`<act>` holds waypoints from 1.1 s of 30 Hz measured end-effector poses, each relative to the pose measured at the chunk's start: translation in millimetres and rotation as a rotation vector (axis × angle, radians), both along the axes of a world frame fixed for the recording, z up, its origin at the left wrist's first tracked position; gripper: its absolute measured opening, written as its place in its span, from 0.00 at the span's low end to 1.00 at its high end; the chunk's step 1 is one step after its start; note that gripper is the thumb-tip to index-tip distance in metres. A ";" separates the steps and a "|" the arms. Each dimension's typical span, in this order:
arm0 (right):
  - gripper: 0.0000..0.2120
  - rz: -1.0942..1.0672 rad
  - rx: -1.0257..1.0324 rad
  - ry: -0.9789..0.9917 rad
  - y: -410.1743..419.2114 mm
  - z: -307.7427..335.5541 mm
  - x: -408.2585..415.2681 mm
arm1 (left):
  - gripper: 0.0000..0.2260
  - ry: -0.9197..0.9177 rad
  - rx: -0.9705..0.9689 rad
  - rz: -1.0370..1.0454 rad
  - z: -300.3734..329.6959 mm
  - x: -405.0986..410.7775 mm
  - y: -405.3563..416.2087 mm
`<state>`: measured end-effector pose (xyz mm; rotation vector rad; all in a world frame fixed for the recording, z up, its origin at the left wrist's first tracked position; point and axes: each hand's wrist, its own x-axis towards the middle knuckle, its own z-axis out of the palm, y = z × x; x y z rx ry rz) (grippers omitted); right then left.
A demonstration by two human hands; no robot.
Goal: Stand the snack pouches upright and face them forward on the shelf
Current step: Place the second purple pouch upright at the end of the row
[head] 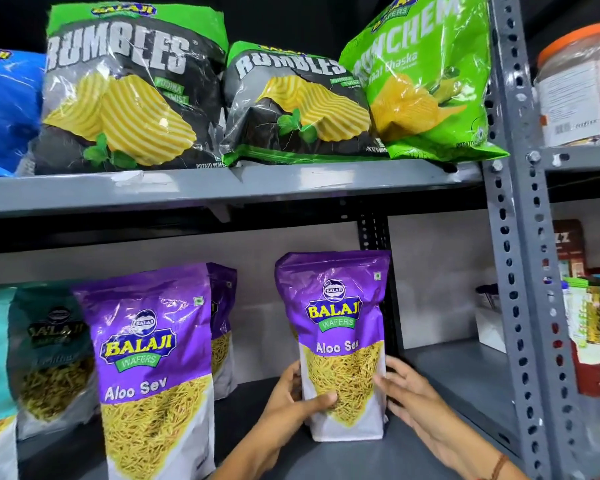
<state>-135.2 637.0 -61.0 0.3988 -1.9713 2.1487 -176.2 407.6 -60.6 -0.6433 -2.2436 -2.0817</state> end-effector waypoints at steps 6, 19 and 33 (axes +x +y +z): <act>0.20 0.053 0.040 -0.039 1.4 0.0 -3.3 | 0.38 0.011 0.063 0.056 -6.5 -4.3 3.0; 0.41 0.269 0.108 -0.139 3.5 7.6 -20.8 | 0.41 -0.023 -0.133 0.085 -8.3 0.8 4.7; 0.42 0.103 0.168 0.163 7.1 27.3 -3.5 | 0.53 0.194 -0.245 0.348 4.1 64.8 4.6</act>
